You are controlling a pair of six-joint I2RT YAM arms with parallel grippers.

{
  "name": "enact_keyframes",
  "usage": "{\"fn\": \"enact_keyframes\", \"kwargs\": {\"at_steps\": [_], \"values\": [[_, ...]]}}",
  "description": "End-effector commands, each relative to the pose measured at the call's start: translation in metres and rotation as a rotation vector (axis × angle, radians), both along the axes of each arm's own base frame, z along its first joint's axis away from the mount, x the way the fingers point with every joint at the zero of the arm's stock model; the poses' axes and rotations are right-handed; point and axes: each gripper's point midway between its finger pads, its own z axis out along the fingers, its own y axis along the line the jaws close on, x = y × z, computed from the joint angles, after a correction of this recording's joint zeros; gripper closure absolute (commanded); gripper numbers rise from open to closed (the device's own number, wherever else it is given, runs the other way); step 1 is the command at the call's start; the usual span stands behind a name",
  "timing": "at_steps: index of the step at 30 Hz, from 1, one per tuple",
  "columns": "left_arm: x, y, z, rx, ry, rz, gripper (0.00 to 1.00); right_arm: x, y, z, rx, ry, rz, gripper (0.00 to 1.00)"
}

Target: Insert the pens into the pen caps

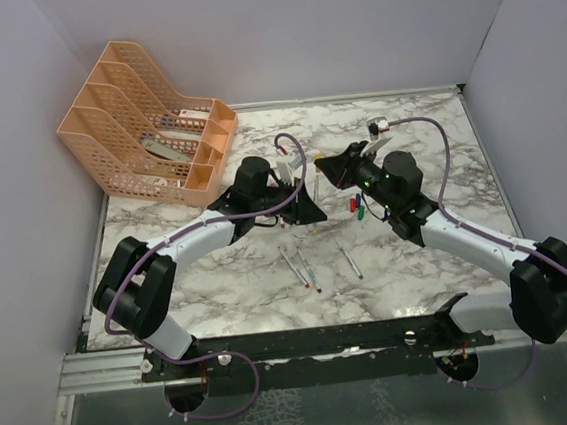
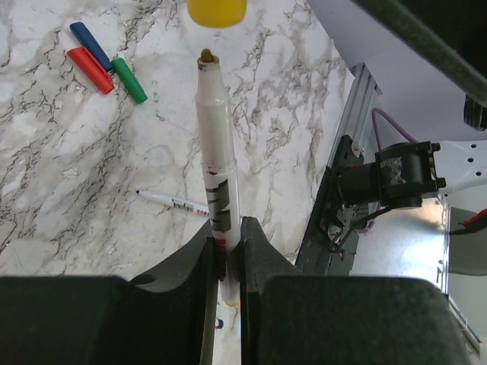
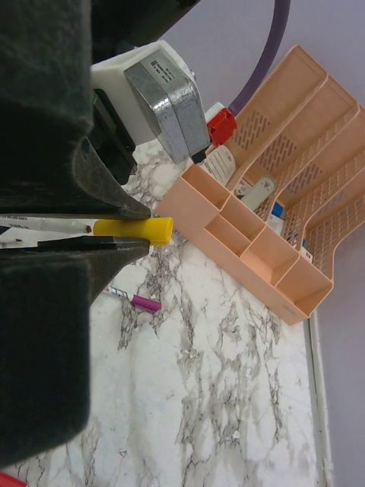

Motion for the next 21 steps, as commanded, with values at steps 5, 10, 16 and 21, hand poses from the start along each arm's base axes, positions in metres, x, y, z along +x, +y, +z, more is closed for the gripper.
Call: {"fn": "enact_keyframes", "kwargs": {"at_steps": [5,10,16,21], "values": [[0.002,-0.007,0.022,-0.057,-0.049,-0.012,1.0,-0.007,0.003,0.016,0.045,-0.037,0.016,0.99],[0.003,-0.007,0.023,-0.059,-0.049,-0.009,1.0,-0.008,0.003,0.009,0.035,-0.025,0.019,0.99],[0.004,-0.007,0.023,-0.058,-0.05,0.0,1.0,-0.009,0.003,0.007,0.029,-0.019,0.02,0.99],[0.006,-0.007,0.018,-0.05,-0.044,0.009,1.0,-0.011,0.006,0.006,0.044,-0.009,0.033,0.99]]}}
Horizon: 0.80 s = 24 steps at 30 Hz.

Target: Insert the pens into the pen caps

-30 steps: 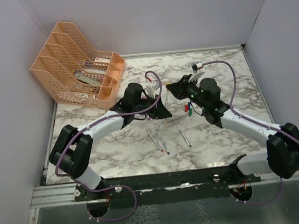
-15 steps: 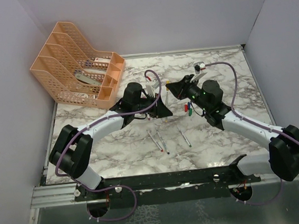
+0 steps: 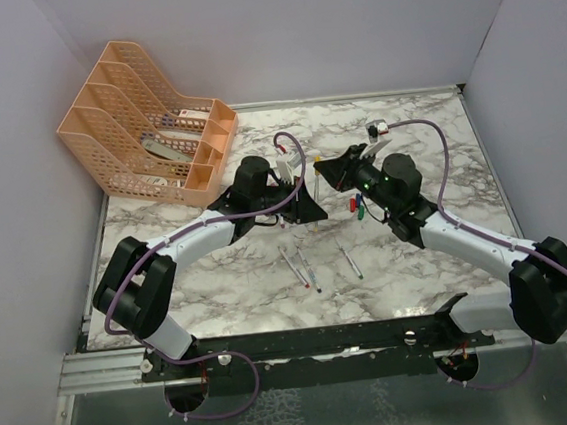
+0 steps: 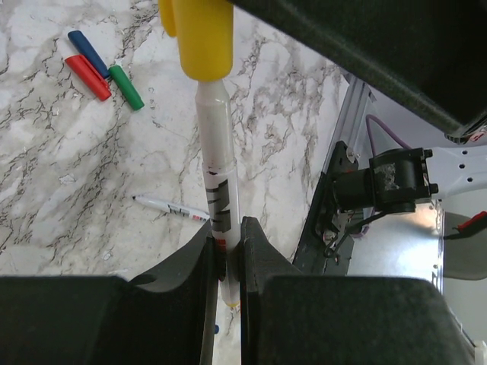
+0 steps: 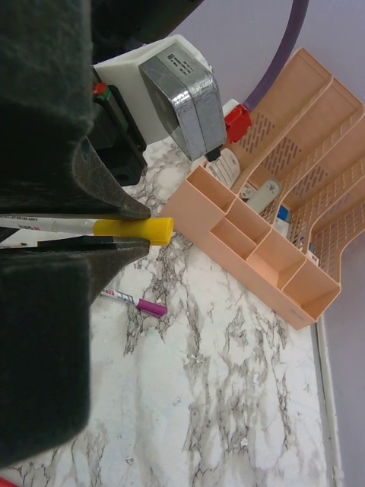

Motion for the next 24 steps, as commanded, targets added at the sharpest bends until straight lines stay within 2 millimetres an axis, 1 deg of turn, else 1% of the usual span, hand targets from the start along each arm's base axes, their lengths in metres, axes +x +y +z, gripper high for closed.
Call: {"fn": "enact_keyframes", "kwargs": {"at_steps": [1,6,11,19,21,24], "values": [[0.004,-0.005,0.013,-0.03,-0.043,0.003,1.0,-0.008,0.004,0.008,0.033,-0.013,0.029,0.99],[0.007,-0.006,0.016,-0.035,-0.053,0.014,1.0,-0.012,0.008,0.0,0.025,0.012,0.04,0.99],[0.014,-0.007,0.019,-0.036,-0.069,0.04,1.0,-0.02,0.013,-0.01,0.025,0.053,0.064,0.99],[0.031,-0.004,0.018,-0.018,-0.082,0.131,1.0,-0.036,0.026,-0.026,-0.008,0.098,0.105,0.99],[0.037,-0.001,0.018,-0.014,-0.081,0.169,1.0,-0.04,0.028,-0.029,-0.017,0.108,0.11,0.99],[0.049,0.006,0.023,-0.016,-0.096,0.232,1.0,-0.045,0.032,-0.038,-0.044,0.13,0.115,0.99]]}}
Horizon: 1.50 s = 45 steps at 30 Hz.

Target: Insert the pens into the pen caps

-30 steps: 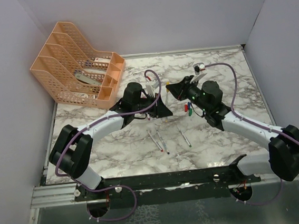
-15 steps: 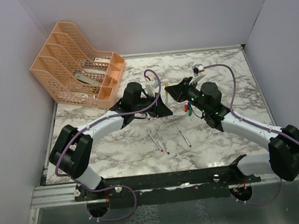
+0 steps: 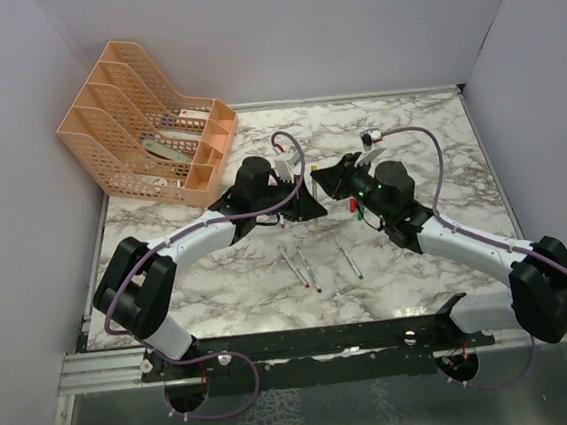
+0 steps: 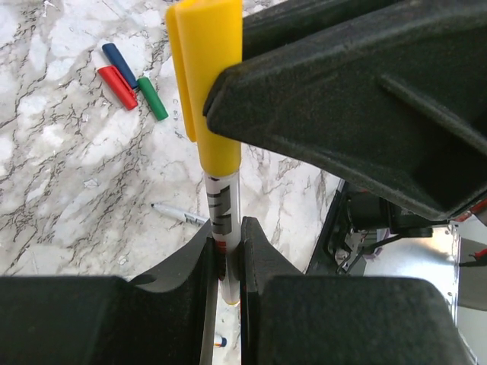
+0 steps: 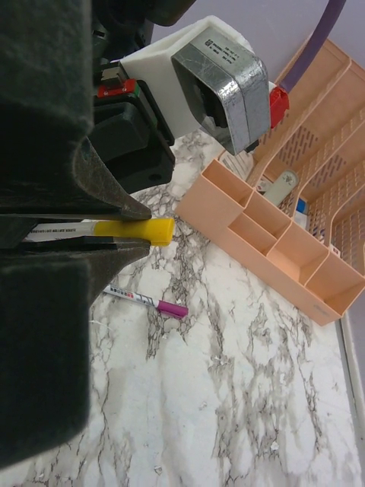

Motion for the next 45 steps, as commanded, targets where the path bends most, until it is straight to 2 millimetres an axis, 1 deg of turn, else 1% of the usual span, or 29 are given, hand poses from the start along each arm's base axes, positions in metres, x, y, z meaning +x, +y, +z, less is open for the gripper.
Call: {"fn": "enact_keyframes", "kwargs": {"at_steps": [1,5,12,18,20,25,27,29,34,37,40,45], "values": [[0.037,0.006,0.027,-0.032,-0.096,0.156,1.0,-0.033,0.021,-0.023,-0.048,0.076,0.114,0.99],[0.052,0.016,0.04,-0.037,-0.135,0.226,1.0,-0.039,0.026,-0.038,-0.087,0.107,0.123,0.99],[0.075,0.035,0.057,-0.046,-0.179,0.331,1.0,-0.049,0.035,-0.054,-0.16,0.129,0.145,0.99],[0.09,0.047,0.063,-0.043,-0.199,0.373,1.0,-0.058,0.047,-0.076,-0.248,0.175,0.177,0.99],[0.093,0.048,0.063,-0.036,-0.204,0.372,1.0,-0.061,0.048,-0.079,-0.257,0.18,0.181,0.99],[0.091,0.048,0.056,-0.023,-0.19,0.35,1.0,-0.054,0.047,-0.07,-0.263,0.15,0.14,0.99],[0.088,0.049,0.048,-0.005,-0.179,0.346,1.0,-0.047,0.047,-0.062,-0.271,0.127,0.119,0.99],[0.087,0.054,0.037,0.037,-0.165,0.353,1.0,-0.039,0.047,-0.053,-0.286,0.102,0.09,0.99],[0.083,0.076,-0.001,0.215,-0.108,0.387,1.0,-0.017,0.037,-0.029,-0.329,0.059,-0.019,0.99],[0.082,0.093,-0.026,0.319,-0.042,0.407,1.0,-0.007,0.022,-0.025,-0.373,0.072,-0.113,0.99],[0.08,0.106,-0.054,0.394,0.054,0.385,1.0,-0.003,0.01,-0.023,-0.411,0.078,-0.175,0.99],[0.079,0.124,-0.102,0.549,0.189,0.349,1.0,-0.002,0.0,-0.027,-0.438,0.091,-0.218,0.99]]}}
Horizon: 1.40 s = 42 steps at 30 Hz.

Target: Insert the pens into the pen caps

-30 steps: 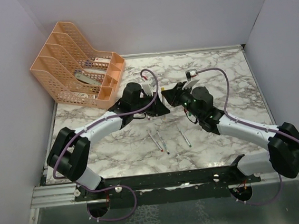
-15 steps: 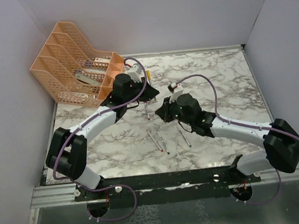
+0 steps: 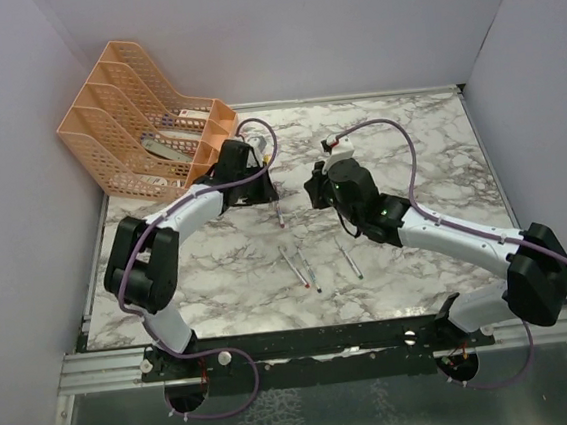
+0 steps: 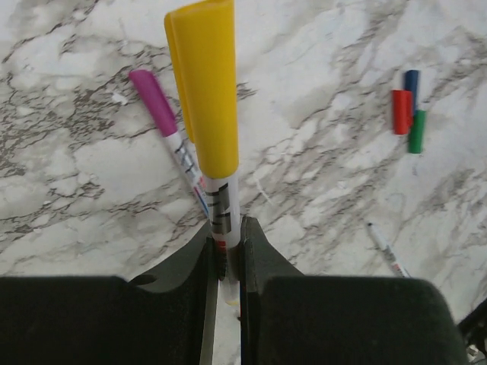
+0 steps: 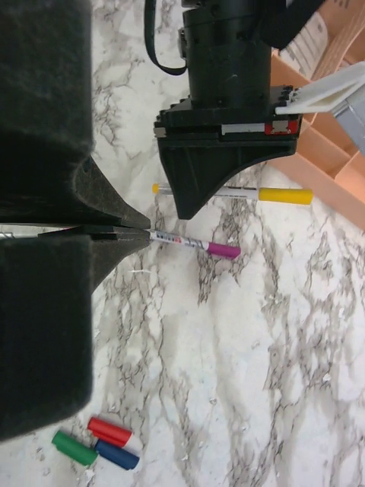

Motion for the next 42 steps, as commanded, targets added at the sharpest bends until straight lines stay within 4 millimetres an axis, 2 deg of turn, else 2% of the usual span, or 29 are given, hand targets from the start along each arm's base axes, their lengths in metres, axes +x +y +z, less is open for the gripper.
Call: {"fn": "enact_keyframes", "kwargs": {"at_steps": [1,4,7,11,15,20,29,35,42], "values": [[-0.011,0.025,-0.048,0.158,0.162,-0.007,1.0,0.006,-0.023,-0.005,-0.079,0.007,-0.103,0.99],[-0.01,0.031,-0.061,0.176,0.192,0.001,1.0,0.008,-0.028,-0.008,-0.101,0.017,-0.129,0.99],[-0.009,0.035,-0.07,0.182,0.217,0.012,0.93,0.008,-0.029,-0.009,-0.113,0.021,-0.136,0.99],[-0.01,0.04,-0.077,0.189,0.234,0.03,0.9,0.009,-0.029,-0.009,-0.112,0.023,-0.137,0.99],[-0.012,0.044,-0.083,0.19,0.254,0.044,0.79,0.01,-0.027,-0.012,-0.119,0.031,-0.137,0.99],[-0.014,0.047,-0.087,0.18,0.269,0.062,0.73,0.011,-0.024,-0.015,-0.12,0.04,-0.133,0.99],[-0.014,0.042,-0.085,0.139,0.266,0.067,0.72,0.013,-0.025,-0.012,-0.133,0.031,-0.133,0.99],[-0.016,0.035,-0.086,0.099,0.278,0.058,0.72,0.016,-0.045,-0.013,-0.175,0.026,-0.236,0.99],[-0.017,0.03,-0.086,0.064,0.286,0.062,0.74,0.013,-0.056,-0.012,-0.189,0.017,-0.267,0.99]]}}
